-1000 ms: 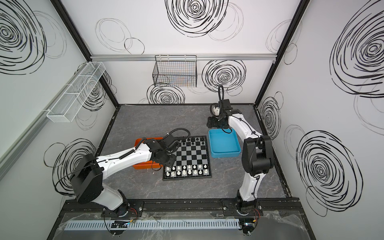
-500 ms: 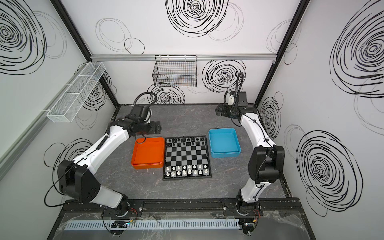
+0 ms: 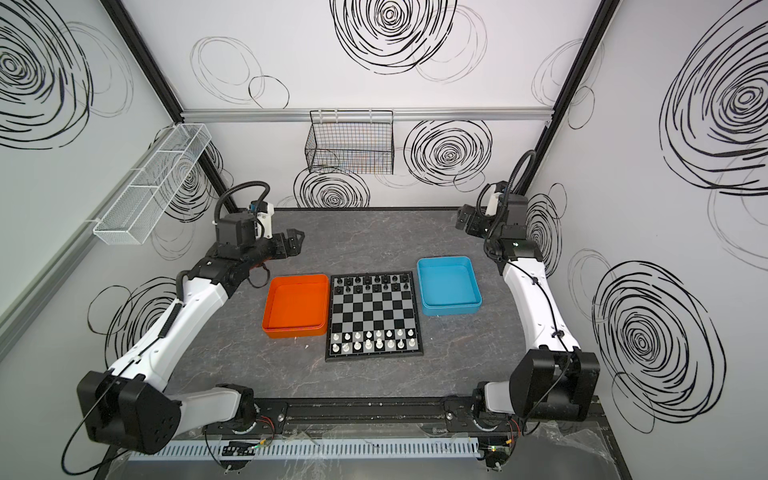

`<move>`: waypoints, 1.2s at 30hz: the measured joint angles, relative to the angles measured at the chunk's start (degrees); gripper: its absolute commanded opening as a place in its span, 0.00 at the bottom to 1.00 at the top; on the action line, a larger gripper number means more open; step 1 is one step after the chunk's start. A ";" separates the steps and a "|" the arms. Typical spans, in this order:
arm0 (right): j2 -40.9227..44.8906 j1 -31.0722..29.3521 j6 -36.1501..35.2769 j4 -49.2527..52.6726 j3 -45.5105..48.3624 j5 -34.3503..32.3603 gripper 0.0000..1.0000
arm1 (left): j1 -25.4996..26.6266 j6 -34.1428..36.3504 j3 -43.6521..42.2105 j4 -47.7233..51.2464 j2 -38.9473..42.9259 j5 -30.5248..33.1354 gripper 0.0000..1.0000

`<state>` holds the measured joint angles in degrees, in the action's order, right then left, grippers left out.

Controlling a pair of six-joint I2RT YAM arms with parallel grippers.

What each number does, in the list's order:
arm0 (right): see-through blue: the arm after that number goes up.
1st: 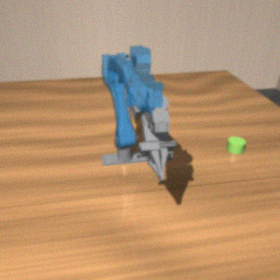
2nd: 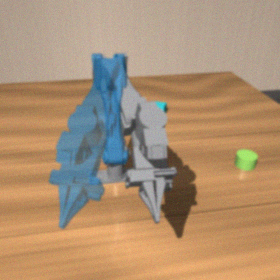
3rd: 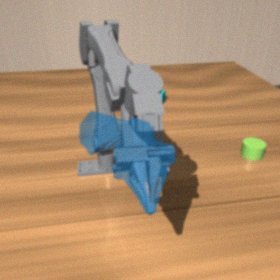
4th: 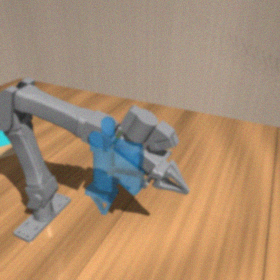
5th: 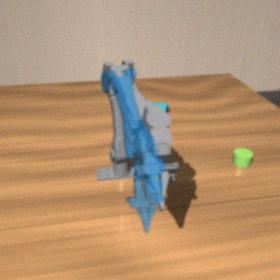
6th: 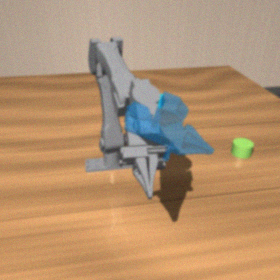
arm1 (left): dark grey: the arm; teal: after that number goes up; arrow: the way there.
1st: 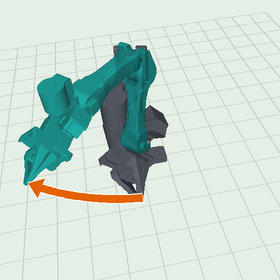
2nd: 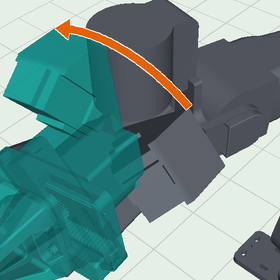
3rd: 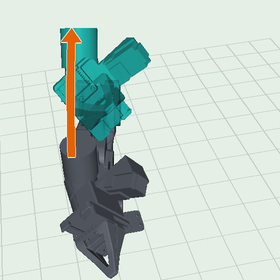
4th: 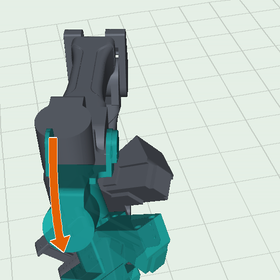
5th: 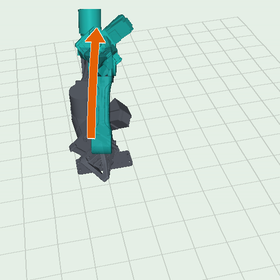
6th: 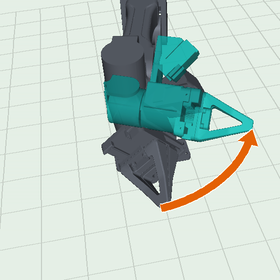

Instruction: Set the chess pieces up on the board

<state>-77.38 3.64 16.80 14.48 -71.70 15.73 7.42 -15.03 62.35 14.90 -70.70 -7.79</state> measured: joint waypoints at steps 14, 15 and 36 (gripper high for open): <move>11.80 -0.04 -3.52 -17.38 21.90 -6.78 1.00 | -0.76 7.61 -15.91 -17.84 9.79 3.17 0.96; 12.63 -0.04 -4.24 -18.78 24.17 -7.48 1.00 | -0.83 8.37 -17.07 -18.95 10.23 3.39 0.96; 7.93 -0.42 -14.38 -62.10 58.86 -14.82 1.00 | -4.31 15.02 -54.25 -65.51 9.77 7.72 0.96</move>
<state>-69.45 3.22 2.42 -47.62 -12.84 0.91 3.11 -0.01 8.10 -50.61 -60.93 -0.08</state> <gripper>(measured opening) 0.999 0.970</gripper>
